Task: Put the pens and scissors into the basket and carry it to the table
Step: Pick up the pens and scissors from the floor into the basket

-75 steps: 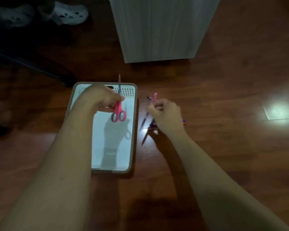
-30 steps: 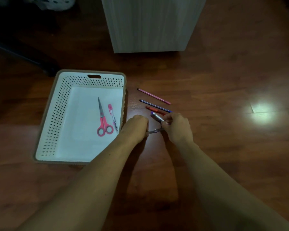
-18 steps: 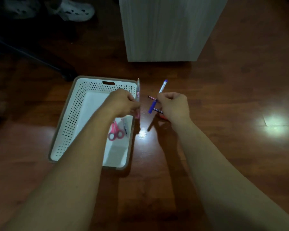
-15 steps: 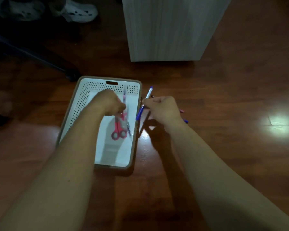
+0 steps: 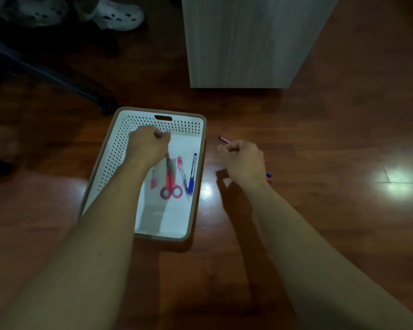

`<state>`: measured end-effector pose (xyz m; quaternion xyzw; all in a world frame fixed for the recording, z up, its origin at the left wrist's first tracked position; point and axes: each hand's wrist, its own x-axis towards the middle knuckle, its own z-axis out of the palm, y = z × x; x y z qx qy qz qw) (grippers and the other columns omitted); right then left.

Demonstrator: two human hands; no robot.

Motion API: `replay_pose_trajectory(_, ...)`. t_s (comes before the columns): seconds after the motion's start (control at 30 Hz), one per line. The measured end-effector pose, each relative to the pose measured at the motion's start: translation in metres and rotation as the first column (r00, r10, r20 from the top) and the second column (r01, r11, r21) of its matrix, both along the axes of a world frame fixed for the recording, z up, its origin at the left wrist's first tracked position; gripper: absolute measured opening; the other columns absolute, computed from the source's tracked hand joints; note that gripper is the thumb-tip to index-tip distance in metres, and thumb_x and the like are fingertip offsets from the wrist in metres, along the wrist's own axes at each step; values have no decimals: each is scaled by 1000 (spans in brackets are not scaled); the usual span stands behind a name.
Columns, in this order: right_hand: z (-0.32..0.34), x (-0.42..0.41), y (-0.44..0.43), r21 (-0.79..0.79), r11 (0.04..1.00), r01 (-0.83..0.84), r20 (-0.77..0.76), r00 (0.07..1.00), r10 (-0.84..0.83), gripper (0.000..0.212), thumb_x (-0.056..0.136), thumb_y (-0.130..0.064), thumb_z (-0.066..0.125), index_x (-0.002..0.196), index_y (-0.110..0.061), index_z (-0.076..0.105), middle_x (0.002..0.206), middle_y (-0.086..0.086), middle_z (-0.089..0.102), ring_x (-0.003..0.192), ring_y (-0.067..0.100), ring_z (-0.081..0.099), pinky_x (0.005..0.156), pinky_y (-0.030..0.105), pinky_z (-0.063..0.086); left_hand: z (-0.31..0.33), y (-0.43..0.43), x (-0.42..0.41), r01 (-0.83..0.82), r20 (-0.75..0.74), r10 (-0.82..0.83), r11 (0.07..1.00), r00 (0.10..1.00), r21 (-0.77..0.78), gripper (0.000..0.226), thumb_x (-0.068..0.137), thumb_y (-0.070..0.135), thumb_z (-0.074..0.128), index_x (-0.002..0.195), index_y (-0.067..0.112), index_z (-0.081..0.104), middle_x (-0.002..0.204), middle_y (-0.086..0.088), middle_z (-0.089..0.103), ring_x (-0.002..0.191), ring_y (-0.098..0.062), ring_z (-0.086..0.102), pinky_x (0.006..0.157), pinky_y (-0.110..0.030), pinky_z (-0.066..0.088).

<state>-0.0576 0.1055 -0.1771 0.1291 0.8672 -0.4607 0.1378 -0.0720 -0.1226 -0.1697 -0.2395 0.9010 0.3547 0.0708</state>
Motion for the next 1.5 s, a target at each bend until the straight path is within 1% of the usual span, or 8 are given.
replay_pose_trajectory(0.1,-18,-1,35,128,989,73,-12,997,-72,15,98,-28,67,104,-25,81,92,2,82,75,24,77,76,38,65,9,37,-10,94,-218,-71,991,973,99,29,112,30,62,112,7,80,94,-4,79,67,-9,73,57,-14,54)
replay_pose_trajectory(0.23,-45,15,67,227,973,-47,51,998,37,21,101,-20,68,120,-23,79,110,8,82,94,26,76,80,27,52,1,96,-11,348,-204,-320,931,925,115,23,113,27,61,124,17,78,104,3,80,91,-11,77,85,-28,62)
replay_pose_trajectory(0.33,-58,30,76,255,961,-111,64,993,98,23,100,-17,69,121,-22,79,117,6,81,105,28,75,89,35,58,-20,128,-7,513,-114,-504,856,856,64,29,112,24,60,136,21,77,131,-1,79,117,-17,73,105,-37,59)
replay_pose_trajectory(0.57,-68,43,93,297,954,-46,-32,998,58,35,100,-19,69,135,-22,63,120,3,72,108,26,69,81,31,44,-70,157,-3,652,127,-642,755,756,-65,64,109,2,52,170,20,43,179,-4,39,167,-30,31,137,-47,26)
replay_pose_trajectory(0.87,-70,41,108,415,907,-79,34,997,71,32,105,-28,64,136,-19,64,128,14,55,108,40,66,82,44,52,-80,165,-2,626,106,-635,696,765,-351,28,109,20,60,133,22,75,139,-5,66,131,-30,53,111,-47,48)
replay_pose_trajectory(1.1,-71,48,111,465,883,-61,54,998,40,28,103,-32,67,130,-28,63,124,8,54,106,37,65,73,40,41,-80,163,-7,623,178,-597,751,782,-219,19,99,23,79,115,15,74,122,-5,67,108,-20,55,84,-34,39)
replay_pose_trajectory(1.27,-71,45,116,558,821,-120,128,990,58,30,101,-38,71,122,-19,61,125,12,55,113,42,64,73,43,43,-83,159,-11,600,373,-530,794,762,-99,42,82,37,95,109,10,80,108,-11,79,103,-29,75,95,-45,63)
replay_pose_trajectory(1.5,-70,44,121,646,749,-146,122,989,87,25,106,-35,63,124,-18,62,124,10,60,114,38,65,74,41,41,-77,154,-5,590,472,-482,800,738,-106,48,89,29,92,126,2,76,121,-17,79,113,-34,77,96,-42,62)
